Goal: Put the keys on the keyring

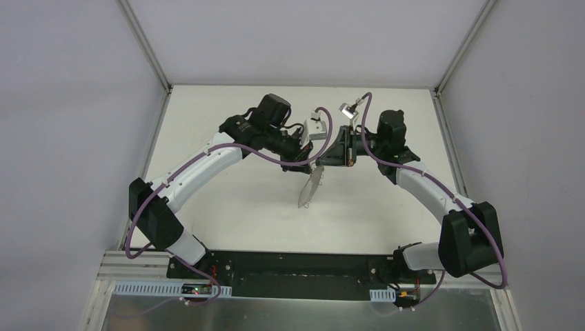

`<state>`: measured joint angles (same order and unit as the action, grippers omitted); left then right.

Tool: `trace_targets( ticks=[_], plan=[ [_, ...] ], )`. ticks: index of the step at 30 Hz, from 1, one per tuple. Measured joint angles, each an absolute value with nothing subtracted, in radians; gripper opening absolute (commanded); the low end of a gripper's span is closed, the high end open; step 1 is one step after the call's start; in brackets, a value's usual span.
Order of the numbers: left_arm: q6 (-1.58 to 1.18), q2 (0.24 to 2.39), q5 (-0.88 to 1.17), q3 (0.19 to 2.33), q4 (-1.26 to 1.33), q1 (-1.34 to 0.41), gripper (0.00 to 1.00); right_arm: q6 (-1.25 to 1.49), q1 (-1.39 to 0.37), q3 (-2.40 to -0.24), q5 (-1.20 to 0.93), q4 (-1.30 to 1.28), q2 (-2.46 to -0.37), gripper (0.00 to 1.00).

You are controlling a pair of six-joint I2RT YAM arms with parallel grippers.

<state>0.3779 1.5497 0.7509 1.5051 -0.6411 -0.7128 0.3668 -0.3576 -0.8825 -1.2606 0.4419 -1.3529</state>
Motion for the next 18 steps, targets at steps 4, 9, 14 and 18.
trace_targets(
  ticks=[4, 9, 14, 18],
  plan=[
    [0.381, 1.550, 0.754, 1.505, -0.641, -0.714, 0.00, 0.367, -0.357, -0.883, -1.261, 0.442, -1.353, 0.00],
    [0.384, 1.550, 0.758, 1.506, -0.643, -0.714, 0.00, 0.366, -0.356, -0.883, -1.261, 0.443, -1.354, 0.00],
    [0.395, 1.550, 0.758, 1.506, -0.659, -0.714, 0.00, 0.366, -0.356, -0.883, -1.260, 0.443, -1.356, 0.00],
    [0.406, 1.550, 0.758, 1.506, -0.663, -0.714, 0.00, 0.367, -0.356, -0.883, -1.254, 0.442, -1.360, 0.00]
  ],
)
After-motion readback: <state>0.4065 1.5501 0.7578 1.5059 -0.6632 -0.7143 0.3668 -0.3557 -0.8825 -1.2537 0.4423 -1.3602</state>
